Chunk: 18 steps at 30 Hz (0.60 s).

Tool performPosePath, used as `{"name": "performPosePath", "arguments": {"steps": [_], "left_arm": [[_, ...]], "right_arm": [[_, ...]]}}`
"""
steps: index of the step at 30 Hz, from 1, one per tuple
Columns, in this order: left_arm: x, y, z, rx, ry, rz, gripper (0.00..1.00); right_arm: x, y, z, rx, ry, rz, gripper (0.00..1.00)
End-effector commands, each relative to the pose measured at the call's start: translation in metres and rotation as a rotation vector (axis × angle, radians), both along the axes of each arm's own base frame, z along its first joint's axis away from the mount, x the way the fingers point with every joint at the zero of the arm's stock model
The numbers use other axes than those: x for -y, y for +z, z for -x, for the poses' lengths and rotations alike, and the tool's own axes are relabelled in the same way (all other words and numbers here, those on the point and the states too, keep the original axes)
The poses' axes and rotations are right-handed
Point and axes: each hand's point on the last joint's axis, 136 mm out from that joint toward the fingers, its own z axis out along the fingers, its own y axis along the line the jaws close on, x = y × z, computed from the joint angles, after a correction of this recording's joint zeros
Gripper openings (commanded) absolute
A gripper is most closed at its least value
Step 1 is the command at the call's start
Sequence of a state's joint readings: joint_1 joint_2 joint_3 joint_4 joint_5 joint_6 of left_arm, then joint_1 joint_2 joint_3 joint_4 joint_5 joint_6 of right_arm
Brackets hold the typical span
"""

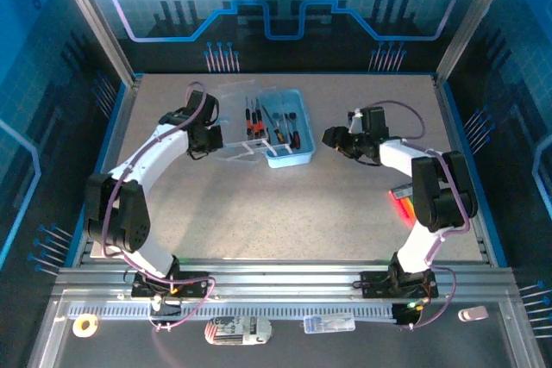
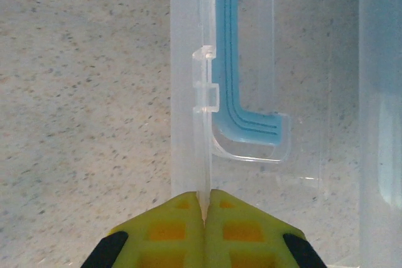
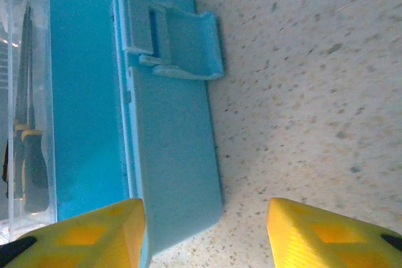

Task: Pack the tool kit

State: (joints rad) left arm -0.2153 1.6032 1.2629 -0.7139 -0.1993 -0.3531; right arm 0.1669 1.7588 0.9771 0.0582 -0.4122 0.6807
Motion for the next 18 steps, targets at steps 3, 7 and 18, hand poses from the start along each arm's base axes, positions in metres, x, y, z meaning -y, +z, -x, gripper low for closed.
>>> {"name": "performPosePath", "arguments": {"steps": [3, 7, 18], "left_arm": [[-0.008, 0.034, 0.019, -0.025, -0.066, -0.123, 0.0], [-0.004, 0.059, 0.016, 0.004, -0.101, -0.158, 0.0], [0.044, 0.096, 0.01, 0.013, -0.251, -0.242, 0.0]], "right_arm": [[-0.003, -0.009, -0.009, -0.011, -0.004, 0.025, 0.55], [-0.022, -0.019, -0.006, -0.035, 0.039, 0.029, 0.55], [-0.079, -0.031, 0.014, -0.042, 0.151, -0.021, 0.55]]}}
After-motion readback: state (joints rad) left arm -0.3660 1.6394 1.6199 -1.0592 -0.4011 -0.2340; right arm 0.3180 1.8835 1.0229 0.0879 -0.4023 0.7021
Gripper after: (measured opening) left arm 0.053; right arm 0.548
